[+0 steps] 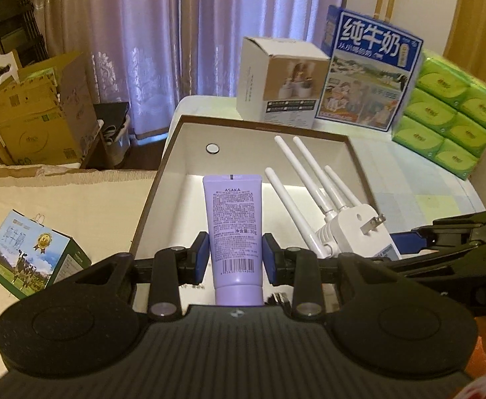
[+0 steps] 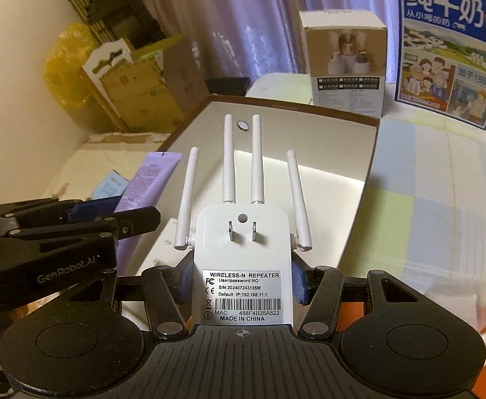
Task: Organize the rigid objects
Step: 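Lower lavender tube into storage box with left tool while right tool releases repeater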
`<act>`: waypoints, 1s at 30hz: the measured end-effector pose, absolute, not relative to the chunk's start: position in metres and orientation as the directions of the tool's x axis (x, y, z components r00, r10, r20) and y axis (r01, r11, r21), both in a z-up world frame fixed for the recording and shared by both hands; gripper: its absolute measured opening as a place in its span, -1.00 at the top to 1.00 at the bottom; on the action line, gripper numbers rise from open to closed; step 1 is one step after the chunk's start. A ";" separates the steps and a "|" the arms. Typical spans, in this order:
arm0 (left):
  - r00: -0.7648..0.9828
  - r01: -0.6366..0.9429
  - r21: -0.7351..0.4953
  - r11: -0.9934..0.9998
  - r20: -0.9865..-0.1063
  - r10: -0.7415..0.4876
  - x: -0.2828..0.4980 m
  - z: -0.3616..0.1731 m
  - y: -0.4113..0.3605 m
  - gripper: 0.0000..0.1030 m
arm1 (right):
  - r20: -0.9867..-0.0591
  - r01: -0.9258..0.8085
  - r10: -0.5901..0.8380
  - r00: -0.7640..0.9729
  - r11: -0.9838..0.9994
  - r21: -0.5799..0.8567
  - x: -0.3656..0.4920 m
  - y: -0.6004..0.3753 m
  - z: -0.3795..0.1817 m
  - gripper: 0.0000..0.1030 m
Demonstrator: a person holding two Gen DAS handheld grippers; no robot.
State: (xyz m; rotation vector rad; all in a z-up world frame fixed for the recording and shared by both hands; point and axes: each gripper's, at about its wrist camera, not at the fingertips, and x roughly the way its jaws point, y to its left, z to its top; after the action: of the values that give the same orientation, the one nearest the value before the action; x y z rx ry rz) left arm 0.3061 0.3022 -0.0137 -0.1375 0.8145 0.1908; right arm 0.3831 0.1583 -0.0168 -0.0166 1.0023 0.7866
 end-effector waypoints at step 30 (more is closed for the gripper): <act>0.587 -0.192 -0.066 0.979 -0.808 0.061 0.391 -0.075 0.326 0.41 | -0.845 -0.655 0.422 0.328 0.746 0.118 0.452 0.196 -0.056 -0.16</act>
State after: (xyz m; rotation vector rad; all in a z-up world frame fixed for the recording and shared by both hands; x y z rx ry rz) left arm 0.3915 0.3263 -0.0749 -0.1519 0.9332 0.1485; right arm 0.4523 0.1959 -0.0555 -0.2637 1.0135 0.7152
